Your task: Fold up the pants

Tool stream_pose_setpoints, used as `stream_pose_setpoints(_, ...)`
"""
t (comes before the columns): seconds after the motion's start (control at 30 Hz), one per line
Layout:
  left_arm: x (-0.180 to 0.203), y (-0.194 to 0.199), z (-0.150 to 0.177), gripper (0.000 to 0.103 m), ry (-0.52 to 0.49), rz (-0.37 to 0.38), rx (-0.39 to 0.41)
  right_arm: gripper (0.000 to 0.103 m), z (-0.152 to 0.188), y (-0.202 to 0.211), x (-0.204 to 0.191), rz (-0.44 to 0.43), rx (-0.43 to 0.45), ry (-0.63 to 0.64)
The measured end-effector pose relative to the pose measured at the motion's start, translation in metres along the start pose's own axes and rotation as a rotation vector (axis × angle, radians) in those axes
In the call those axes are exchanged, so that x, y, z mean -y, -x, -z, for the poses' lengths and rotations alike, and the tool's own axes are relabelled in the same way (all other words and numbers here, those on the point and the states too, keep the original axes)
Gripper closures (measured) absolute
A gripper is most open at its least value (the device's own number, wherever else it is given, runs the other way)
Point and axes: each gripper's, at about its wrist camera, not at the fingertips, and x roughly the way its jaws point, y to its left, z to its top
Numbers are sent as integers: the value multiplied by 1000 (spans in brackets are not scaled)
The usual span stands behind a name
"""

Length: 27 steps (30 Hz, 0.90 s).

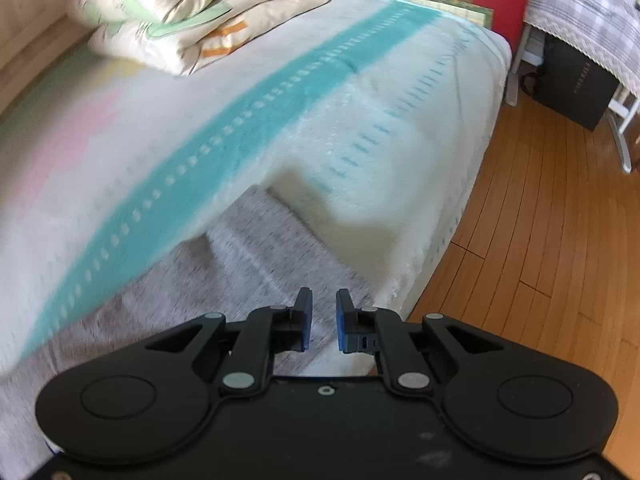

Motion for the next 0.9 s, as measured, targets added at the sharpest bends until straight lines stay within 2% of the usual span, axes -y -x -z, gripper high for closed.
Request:
stream_pose_setpoints(0.07, 34, -22, 1, 85, -87, 46, -18, 83, -5, -2, 6, -13, 27, -12)
stream_pose_setpoints(0.13, 58, -41, 4, 84, -144, 82, -33, 82, -13, -4, 6, -21, 56, -4)
stream_pose_setpoints(0.23, 82, -74, 9, 84, -187, 91, -66, 77, -26, -11, -2, -66, 71, 43)
stream_pose_setpoints(0.3, 90, -92, 13, 84, -190, 67, -82, 75, -35, -16, -9, -83, 78, 77)
stream_pose_setpoints(0.37, 91, -113, 16, 84, -175, 41, -128, 72, -42, -23, -18, -99, 90, 115)
stream_pose_setpoints(0.43, 87, -116, 16, 84, -159, 50, -88, 71, -48, -33, -27, -114, 97, 155)
stream_pose_setpoints(0.57, 84, -112, 18, 84, -161, 46, -91, 69, -58, -57, -36, -144, 78, 198)
stream_pose_setpoints(0.73, 82, -114, 17, 84, -150, 48, -96, 69, -68, -89, -33, -202, 11, 175)
stream_pose_setpoints(0.83, 93, -124, 18, 84, -175, 32, -88, 69, -66, -94, -30, -222, 20, 186)
stream_pose_setpoints(0.9, 96, -131, 17, 84, -184, 23, -82, 80, -63, -90, -27, -257, 40, 175)
